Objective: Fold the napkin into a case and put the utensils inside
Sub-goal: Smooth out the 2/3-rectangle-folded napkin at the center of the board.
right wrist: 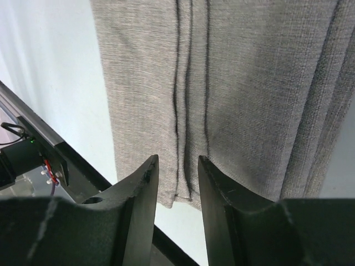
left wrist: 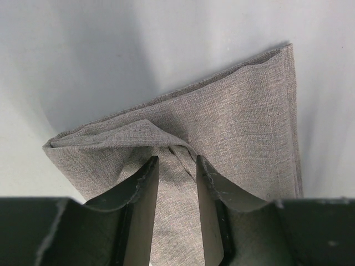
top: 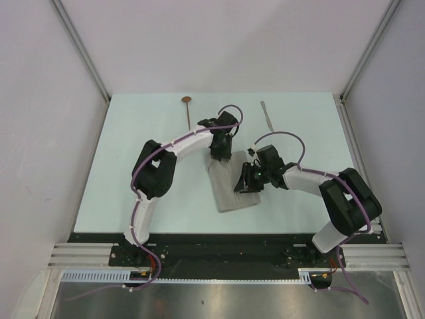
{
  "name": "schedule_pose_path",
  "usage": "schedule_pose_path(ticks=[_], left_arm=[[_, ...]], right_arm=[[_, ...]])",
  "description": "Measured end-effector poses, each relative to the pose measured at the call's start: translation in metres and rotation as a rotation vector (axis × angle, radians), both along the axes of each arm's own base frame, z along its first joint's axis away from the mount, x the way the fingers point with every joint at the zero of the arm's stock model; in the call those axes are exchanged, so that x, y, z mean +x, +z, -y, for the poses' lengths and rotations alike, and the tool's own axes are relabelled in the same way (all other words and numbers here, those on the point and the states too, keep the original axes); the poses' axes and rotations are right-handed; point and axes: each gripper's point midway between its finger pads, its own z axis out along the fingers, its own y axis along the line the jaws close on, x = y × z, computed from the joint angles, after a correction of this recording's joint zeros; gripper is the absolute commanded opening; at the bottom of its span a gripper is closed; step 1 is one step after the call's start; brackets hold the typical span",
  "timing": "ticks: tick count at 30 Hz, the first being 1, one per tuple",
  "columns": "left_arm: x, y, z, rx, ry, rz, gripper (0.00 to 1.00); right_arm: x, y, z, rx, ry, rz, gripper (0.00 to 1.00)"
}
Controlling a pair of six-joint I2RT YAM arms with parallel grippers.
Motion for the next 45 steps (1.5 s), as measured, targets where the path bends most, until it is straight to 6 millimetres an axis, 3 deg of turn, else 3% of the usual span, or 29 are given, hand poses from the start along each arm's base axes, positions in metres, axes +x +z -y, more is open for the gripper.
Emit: schedule_pose_path(ticks=[5, 14, 17, 21, 25, 29, 33, 38, 41, 45], left_arm=[[0.0, 0.0, -0.001, 0.003, 0.002, 0.002, 0.38], [0.013, 0.016, 0.008, -0.024, 0.004, 0.04, 0.3], [0.019, 0.018, 0.01, -0.028, 0.008, 0.052, 0.27], [0.024, 0.012, 0.011, -0.025, 0.012, 0.049, 0.25], [0.022, 0.006, 0.01, -0.013, 0.013, 0.035, 0.3], [0.021, 0.012, 0.004, -0.002, 0.02, 0.059, 0.32], [0.014, 0.039, -0.01, 0.01, 0.035, 0.106, 0.32], [0.003, 0.071, -0.03, 0.009, 0.051, 0.167, 0.36], [-0.001, 0.07, -0.036, 0.018, 0.056, 0.162, 0.33], [-0.004, 0.058, -0.047, 0.061, 0.065, 0.143, 0.31]], right_arm=[[-0.005, -0.017, 0.001, -0.018, 0.006, -0.034, 0.36], [-0.019, -0.021, -0.011, -0.001, 0.035, -0.041, 0.15], [-0.024, -0.022, -0.013, 0.005, 0.034, -0.052, 0.14], [-0.026, -0.023, -0.013, 0.01, 0.026, -0.058, 0.18], [-0.022, -0.022, -0.011, 0.015, 0.015, -0.055, 0.28], [-0.016, -0.019, -0.009, 0.018, 0.008, -0.05, 0.35], [-0.001, -0.009, -0.008, 0.01, 0.0, -0.015, 0.37], [0.041, 0.015, -0.021, 0.041, -0.013, 0.058, 0.43], [0.064, 0.021, -0.032, 0.055, -0.013, 0.09, 0.38], [0.089, 0.019, -0.043, 0.067, -0.013, 0.119, 0.25]])
